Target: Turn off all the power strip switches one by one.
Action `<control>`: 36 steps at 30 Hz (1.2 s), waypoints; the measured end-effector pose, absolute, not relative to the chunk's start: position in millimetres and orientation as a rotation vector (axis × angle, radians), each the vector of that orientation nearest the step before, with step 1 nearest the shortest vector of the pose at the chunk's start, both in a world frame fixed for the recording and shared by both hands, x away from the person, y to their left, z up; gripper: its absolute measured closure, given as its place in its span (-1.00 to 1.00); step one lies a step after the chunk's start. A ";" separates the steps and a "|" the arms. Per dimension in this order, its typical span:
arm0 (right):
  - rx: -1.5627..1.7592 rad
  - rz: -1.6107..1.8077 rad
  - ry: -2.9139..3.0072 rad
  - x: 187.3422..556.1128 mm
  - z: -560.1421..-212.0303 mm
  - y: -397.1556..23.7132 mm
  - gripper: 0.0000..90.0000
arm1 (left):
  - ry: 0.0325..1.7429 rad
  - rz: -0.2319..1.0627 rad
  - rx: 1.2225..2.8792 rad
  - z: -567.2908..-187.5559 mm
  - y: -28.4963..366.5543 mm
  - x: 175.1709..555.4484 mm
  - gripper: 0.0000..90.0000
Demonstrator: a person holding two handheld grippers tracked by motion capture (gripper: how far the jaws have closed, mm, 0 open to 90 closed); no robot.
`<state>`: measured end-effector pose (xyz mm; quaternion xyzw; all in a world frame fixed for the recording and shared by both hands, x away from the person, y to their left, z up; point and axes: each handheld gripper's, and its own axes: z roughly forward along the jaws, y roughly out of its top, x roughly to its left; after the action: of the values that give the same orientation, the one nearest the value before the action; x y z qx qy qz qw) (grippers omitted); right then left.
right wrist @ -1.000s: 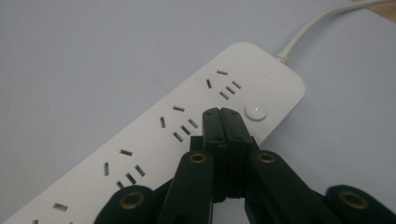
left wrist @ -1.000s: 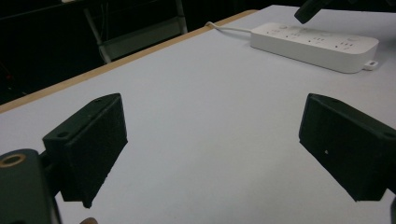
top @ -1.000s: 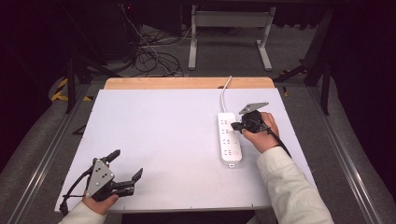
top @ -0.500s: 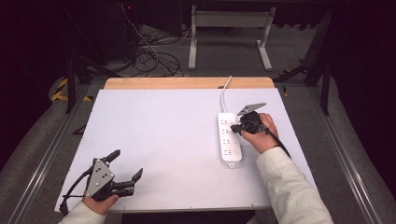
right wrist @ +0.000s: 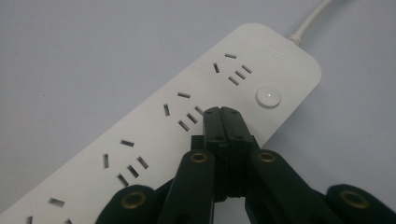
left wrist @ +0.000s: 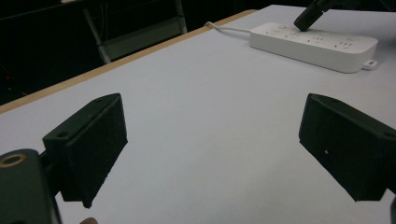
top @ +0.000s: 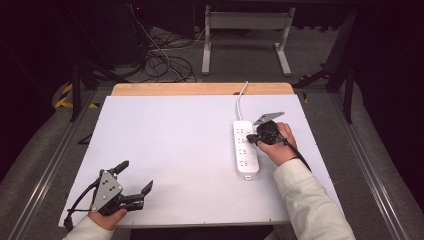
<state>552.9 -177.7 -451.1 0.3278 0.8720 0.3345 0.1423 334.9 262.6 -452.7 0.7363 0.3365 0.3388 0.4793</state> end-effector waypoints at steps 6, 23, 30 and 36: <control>0.959 0.975 2.509 552.2 -451.8 -177.9 1.00 | 0.821 0.826 1.798 -452.7 262.6 334.8 -0.81; 0.970 0.950 2.480 548.3 -452.4 -174.9 1.00 | 0.821 0.826 1.796 -452.7 262.5 334.3 -0.81; 0.993 0.979 2.466 547.2 -455.2 -177.4 1.00 | 0.820 0.825 1.797 -452.7 262.4 334.2 -0.81; 1.003 0.999 2.459 547.2 -455.8 -178.5 1.00 | 0.817 0.826 1.800 -452.6 262.8 334.5 -0.81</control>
<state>547.2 -178.5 -455.8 0.3493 0.8567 0.3480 0.1514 334.5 262.8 -452.6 0.7374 0.3348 0.3384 0.4792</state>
